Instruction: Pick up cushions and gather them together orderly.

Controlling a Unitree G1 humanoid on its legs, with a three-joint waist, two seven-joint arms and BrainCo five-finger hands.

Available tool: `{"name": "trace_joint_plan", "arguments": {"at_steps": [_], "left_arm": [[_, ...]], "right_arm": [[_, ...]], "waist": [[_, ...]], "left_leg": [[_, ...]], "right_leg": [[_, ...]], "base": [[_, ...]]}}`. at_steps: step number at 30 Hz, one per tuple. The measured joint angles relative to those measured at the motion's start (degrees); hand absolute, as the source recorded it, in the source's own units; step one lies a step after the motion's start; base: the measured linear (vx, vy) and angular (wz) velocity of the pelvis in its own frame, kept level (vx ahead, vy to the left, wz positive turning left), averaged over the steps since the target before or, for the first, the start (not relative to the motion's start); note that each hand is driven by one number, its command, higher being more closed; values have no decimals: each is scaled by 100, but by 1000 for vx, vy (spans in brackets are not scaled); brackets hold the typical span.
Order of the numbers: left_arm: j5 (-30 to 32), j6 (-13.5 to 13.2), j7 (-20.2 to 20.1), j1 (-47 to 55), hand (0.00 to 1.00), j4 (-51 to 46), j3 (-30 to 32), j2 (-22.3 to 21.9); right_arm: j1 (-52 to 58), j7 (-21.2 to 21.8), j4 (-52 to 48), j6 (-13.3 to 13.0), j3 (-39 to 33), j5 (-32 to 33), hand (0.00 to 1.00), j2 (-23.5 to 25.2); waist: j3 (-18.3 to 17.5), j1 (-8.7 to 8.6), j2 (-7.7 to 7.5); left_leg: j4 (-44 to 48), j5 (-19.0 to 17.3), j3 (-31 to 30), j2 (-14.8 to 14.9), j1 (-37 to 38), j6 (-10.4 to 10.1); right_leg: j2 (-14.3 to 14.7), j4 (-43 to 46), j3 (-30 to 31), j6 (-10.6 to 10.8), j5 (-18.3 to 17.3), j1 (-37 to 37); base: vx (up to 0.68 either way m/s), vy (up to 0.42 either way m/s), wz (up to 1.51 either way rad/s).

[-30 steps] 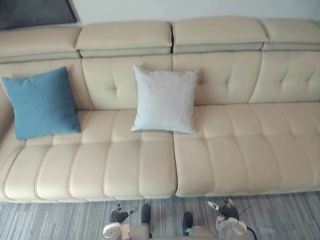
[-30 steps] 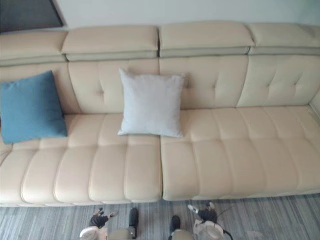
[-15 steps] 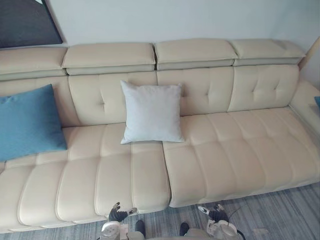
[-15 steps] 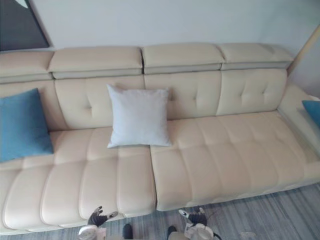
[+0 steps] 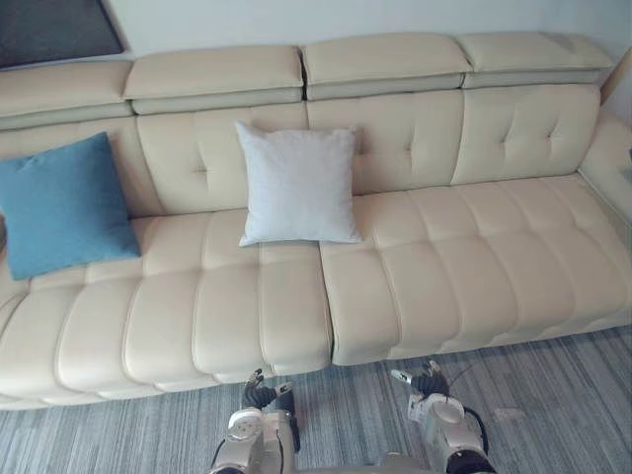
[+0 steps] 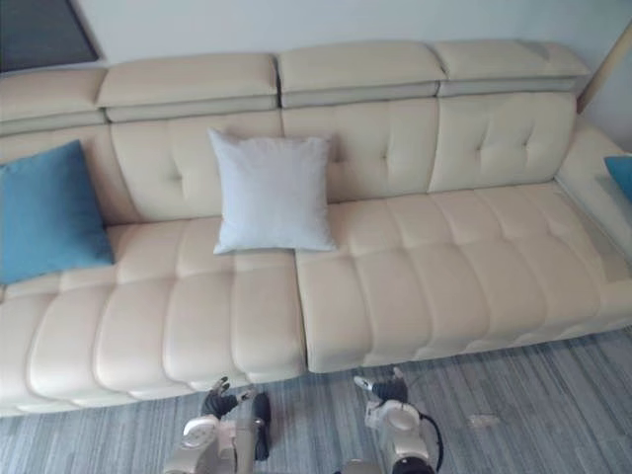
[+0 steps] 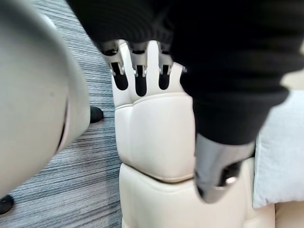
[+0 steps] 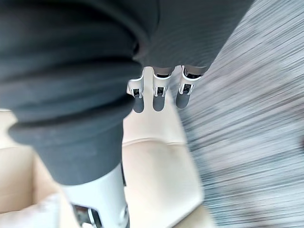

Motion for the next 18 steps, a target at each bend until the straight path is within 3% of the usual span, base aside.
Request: {"name": "trace_joint_plan", "arguments": {"at_steps": [1,3,4,5,7,8,10,12,18], "left_arm": [[5,4,-1,7,0,-19,-7,-10],[5,16,-1,46,0,-16,-6,-15],[6,19,-1,61,0,-15,-6,-21],[8,35,-2,84,0,9,7,-26],[8,72,-3,89,0,52,40,-29],[9,83,0,104,0,82,57,14],[10,79,-1,140,0,158,52,96],[20,87,-2,160,0,347,55,215],[131,118,-11,161,0,607,71,266]], "right_arm": [[31,-38,0,8,-36,0,0,-19],[42,-78,-5,4,-46,0,0,-64],[46,-80,-7,2,-48,1,0,-74],[69,-66,-7,0,-59,19,0,-52],[130,-52,-8,-3,-106,54,0,2],[208,-20,11,2,-233,111,0,121],[292,34,54,1,-257,121,0,234],[283,67,221,-8,-290,228,0,252],[426,81,452,0,-752,414,0,261]], "waist": [[-20,-1,3],[-49,-64,-12],[-59,-96,-4],[-69,-107,29],[-114,-115,112],[-148,-126,40],[-248,-130,-22],[-322,-248,-44],[-468,-321,37]], "left_leg": [[535,-61,-105,-38,-81,93],[1254,-459,-283,-178,-68,196],[1492,-767,-384,-199,25,192],[1754,-1325,-586,-188,184,103],[1512,-1546,-714,-211,410,-8],[1193,-1659,-645,-273,564,-29],[1039,-1634,-530,-338,640,14],[749,-1581,-449,-461,820,105],[372,-1522,-197,-609,1056,173]], "right_leg": [[-45,-122,-3,-89,115,-92],[-163,-237,21,-59,291,-186],[-195,-270,38,-39,378,-262],[-222,-267,102,69,490,-408],[-211,-248,163,131,511,-470],[-223,-312,324,281,615,-469],[-251,-572,399,373,794,-410],[-273,-1004,516,443,1048,-261],[-316,-1534,807,536,1364,-146]], "base": [[-257,37,3],[-157,56,2],[-90,151,-5],[-98,190,-10],[-64,199,-13],[-27,182,-13],[-20,169,-25],[-24,169,-26],[36,81,-26]]}}
